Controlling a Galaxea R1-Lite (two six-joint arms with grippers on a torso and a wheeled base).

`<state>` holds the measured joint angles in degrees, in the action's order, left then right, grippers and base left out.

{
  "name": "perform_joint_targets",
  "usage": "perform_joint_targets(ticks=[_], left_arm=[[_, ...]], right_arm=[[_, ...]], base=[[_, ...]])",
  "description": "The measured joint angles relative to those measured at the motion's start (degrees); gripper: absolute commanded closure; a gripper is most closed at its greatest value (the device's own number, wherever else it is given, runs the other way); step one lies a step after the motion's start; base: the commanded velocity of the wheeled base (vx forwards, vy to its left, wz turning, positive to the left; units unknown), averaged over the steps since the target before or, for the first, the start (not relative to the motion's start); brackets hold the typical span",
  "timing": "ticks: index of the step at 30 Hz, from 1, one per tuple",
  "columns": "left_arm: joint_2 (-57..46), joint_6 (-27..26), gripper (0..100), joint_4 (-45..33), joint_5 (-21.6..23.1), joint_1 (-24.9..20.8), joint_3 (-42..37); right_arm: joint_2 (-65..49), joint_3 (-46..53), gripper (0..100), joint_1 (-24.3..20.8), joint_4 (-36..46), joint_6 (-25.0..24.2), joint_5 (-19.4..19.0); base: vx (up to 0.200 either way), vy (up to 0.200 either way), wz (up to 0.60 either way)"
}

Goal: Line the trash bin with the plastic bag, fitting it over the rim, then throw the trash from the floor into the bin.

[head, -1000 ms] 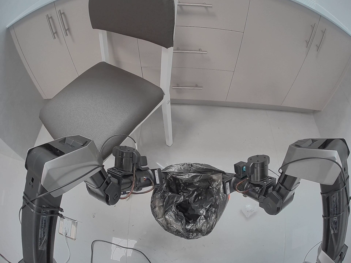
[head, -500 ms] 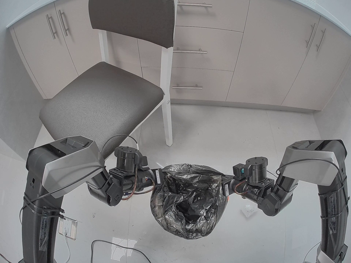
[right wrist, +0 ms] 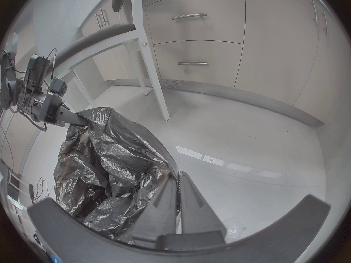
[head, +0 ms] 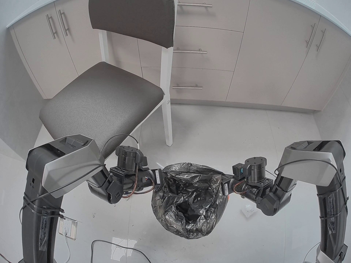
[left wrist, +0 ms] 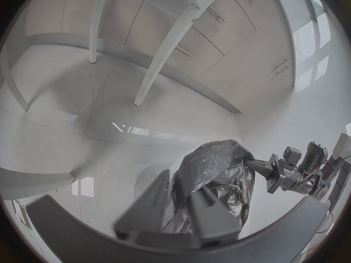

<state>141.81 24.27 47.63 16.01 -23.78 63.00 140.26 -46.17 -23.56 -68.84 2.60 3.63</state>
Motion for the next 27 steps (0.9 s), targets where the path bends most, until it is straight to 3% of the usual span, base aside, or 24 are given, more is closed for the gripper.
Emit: perform_joint_targets(ticks=[13, 21, 27], left_arm=[[0.4, 0.4, 0, -3.0, -1.4, 0.9, 3.0], [1.6, 0.7, 0, -9.3, -6.7, 1.7, 8.2], [2.3, 2.2, 0, -10.4, -7.5, 1.8, 10.0]], right_arm=[[0.8, -1.0, 100, 0.1, -0.2, -0.9, 0.3], [1.0, -1.7, 100, 0.0, -2.3, -3.0, 1.0], [1.8, -2.0, 100, -0.3, -3.9, -3.4, 1.7]], base=[[0.000, 0.000, 0.00], [0.000, 0.000, 0.00], [0.000, 0.000, 0.00]])
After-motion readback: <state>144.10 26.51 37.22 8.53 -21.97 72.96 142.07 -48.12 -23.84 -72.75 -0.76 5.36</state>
